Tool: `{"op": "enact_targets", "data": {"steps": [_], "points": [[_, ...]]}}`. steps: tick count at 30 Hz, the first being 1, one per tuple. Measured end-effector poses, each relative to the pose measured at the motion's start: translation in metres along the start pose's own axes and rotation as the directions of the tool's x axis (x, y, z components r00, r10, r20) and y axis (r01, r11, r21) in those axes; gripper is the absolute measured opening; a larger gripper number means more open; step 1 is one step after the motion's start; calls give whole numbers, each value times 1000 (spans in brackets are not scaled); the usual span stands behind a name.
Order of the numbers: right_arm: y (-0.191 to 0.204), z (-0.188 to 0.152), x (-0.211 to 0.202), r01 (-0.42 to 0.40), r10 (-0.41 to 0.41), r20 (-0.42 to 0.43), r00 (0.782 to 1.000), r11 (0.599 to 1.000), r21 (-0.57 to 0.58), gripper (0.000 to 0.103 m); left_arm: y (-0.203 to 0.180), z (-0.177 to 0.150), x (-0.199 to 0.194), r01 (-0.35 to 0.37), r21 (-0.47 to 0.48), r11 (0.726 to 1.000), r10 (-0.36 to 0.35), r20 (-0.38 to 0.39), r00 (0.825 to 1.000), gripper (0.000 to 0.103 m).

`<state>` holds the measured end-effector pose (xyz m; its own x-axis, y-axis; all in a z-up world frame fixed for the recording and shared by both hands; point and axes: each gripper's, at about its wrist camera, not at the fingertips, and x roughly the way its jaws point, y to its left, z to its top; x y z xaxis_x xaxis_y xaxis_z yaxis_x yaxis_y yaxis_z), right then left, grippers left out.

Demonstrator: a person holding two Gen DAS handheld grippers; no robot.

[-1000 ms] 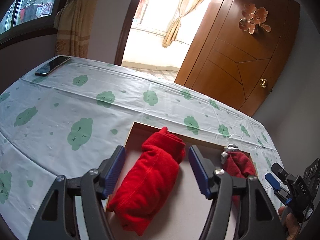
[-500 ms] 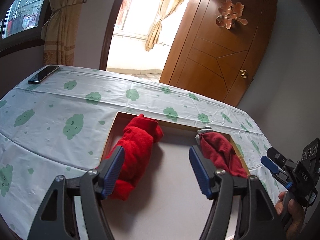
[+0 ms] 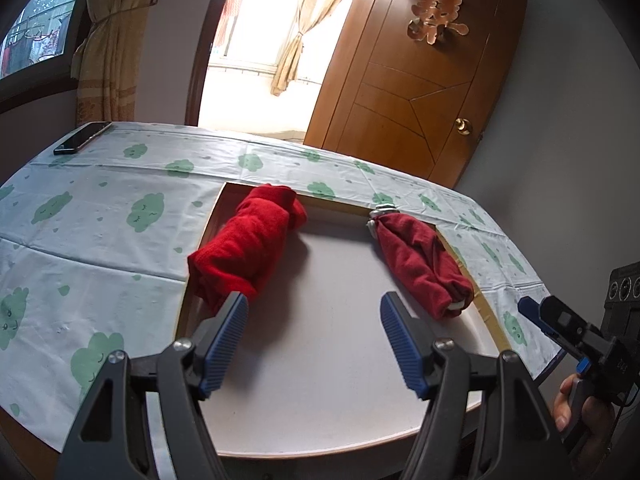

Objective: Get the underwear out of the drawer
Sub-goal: 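Move both open tools back down into the open drawer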

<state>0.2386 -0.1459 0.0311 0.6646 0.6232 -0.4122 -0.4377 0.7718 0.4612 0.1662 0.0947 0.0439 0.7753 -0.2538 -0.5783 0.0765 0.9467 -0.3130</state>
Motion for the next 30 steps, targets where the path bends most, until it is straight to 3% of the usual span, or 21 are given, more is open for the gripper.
{"op": "enact_targets", "data": {"steps": [11,21,30], "points": [[22,-51,-27,-66,60,-59,996,993,-96,80,-1,-44,-42,14,59,998,-15,12,1000,71],[24,-90,-41,-27,14,-79,997,987,-160,80,-5,-91,-59,7,93,996,-8,9,1000,71],[52,-127,-42,-41,-11,-143,990,934,-354,80,3,-127,-62,-17,102,995,21,-36,999,71]]}}
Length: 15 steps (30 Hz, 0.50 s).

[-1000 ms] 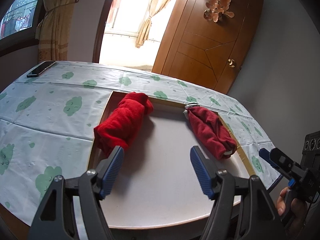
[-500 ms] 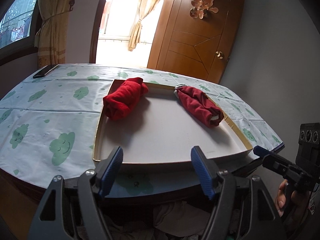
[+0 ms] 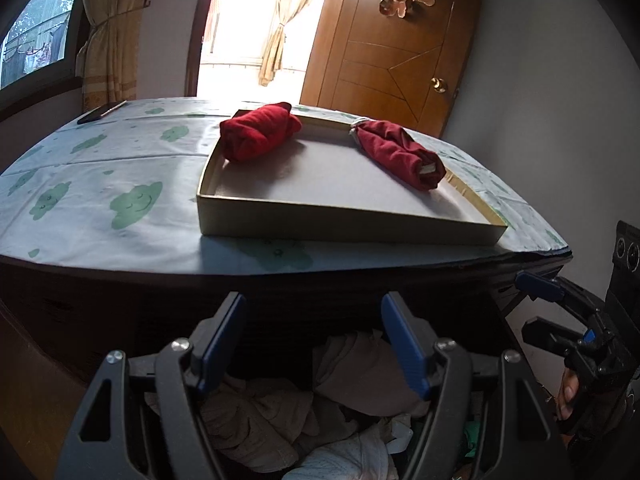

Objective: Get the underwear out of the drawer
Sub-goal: 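Move both open tools back down into the open drawer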

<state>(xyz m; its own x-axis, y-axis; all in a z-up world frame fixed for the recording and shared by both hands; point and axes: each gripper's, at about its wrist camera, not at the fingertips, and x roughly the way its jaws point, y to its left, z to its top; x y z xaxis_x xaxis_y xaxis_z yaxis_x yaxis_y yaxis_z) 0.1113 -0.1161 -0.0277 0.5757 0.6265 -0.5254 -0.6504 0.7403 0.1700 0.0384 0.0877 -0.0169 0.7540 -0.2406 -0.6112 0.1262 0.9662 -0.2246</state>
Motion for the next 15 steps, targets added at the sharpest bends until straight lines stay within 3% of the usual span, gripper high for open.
{"op": "enact_targets", "data": {"steps": [11,15], "points": [[29,-30,17,-67,45,-178,983,991,-116,80,21,-23,-8,-55,-27,998,55,-8,998,75],[38,-28,9,-64,40,-176,984,989,-132,80,27,-28,-6,-47,-58,997,46,-20,999,75]]}}
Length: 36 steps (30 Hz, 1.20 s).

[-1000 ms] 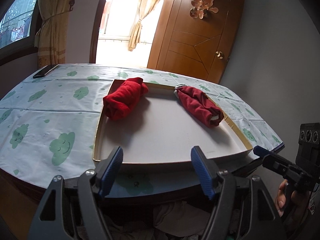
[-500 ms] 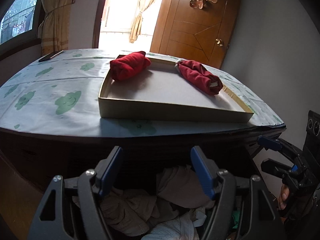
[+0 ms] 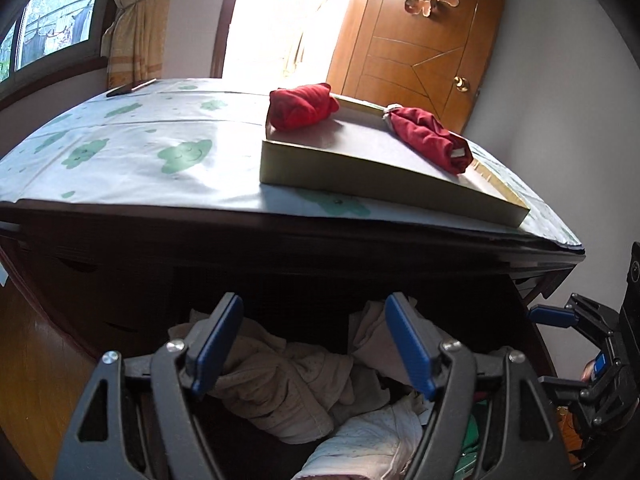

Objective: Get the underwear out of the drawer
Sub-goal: 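Move both open tools back down into the open drawer, then grasp the pink underwear with the right tool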

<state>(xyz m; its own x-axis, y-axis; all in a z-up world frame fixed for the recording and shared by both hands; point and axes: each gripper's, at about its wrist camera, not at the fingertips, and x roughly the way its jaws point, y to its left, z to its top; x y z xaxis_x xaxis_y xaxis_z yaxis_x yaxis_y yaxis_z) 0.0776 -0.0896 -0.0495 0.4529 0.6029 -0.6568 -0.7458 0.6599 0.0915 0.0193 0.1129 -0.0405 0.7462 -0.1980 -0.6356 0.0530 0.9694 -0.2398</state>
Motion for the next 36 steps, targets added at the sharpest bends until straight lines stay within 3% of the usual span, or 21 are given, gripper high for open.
{"op": "enact_targets", "data": {"steps": [6,15,21,25,36], "points": [[13,13,-30,-77,75,48,996,996,36,80,1,-5,2,-1,1,1000,1,-11,1000,75],[28,19,-48,-214,212,23,977,972,102,80,1,-9,4,-3,3,1000,3,-16,1000,75],[15,13,-13,-51,52,-57,997,998,35,81,-3,-12,6,-12,30,999,12,-27,1000,75],[6,8,19,69,-76,-118,990,995,-67,80,-4,-13,7,-23,40,999,24,-28,999,75],[10,21,80,53,-102,-226,969,976,-213,80,-2,-15,9,-23,42,999,25,-44,999,75]]}}
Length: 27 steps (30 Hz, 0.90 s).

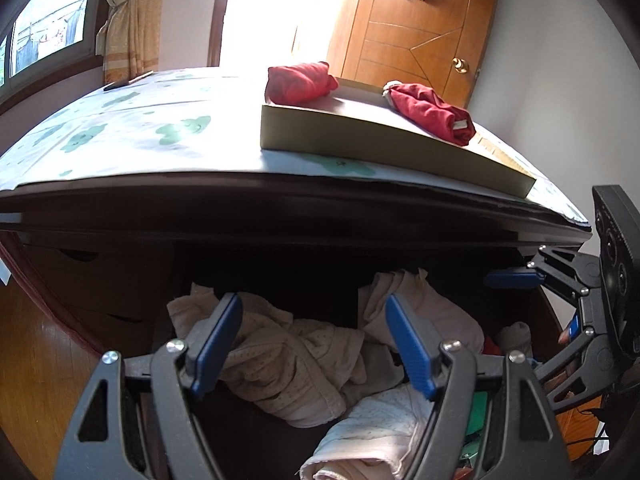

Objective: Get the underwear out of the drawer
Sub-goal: 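Grasp the pink underwear with the right tool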

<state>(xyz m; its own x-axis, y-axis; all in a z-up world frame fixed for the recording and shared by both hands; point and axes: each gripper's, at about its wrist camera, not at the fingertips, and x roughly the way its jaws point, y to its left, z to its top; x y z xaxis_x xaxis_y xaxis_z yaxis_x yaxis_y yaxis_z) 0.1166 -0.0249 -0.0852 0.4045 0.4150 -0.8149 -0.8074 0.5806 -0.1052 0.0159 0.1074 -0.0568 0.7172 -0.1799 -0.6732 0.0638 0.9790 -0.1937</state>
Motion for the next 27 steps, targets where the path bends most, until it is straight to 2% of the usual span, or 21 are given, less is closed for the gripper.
{"op": "enact_targets", "data": {"steps": [7,11,20,21,25,27], "points": [[-1,7,32,8,-11,-95,995,1000,-30,80,5,-1,0,-4,-7,1000,4,-3,1000,75],[0,8,39,24,-30,-121,992,998,-52,80,6,-1,0,-1,-7,1000,1,-9,1000,75],[-18,7,74,3,-13,-255,967,999,-36,80,2,-3,3,4,13,1000,-4,-32,999,75],[-20,8,77,8,-17,-251,968,999,-35,78,1,-3,3,6,16,1000,-5,-34,999,75],[-26,7,74,-33,29,-233,972,999,-14,46,1,-4,4,7,22,1000,-6,-43,999,75],[-25,7,68,-40,35,-219,975,999,-19,35,0,-4,4,13,25,1000,-12,-48,999,75]]}}
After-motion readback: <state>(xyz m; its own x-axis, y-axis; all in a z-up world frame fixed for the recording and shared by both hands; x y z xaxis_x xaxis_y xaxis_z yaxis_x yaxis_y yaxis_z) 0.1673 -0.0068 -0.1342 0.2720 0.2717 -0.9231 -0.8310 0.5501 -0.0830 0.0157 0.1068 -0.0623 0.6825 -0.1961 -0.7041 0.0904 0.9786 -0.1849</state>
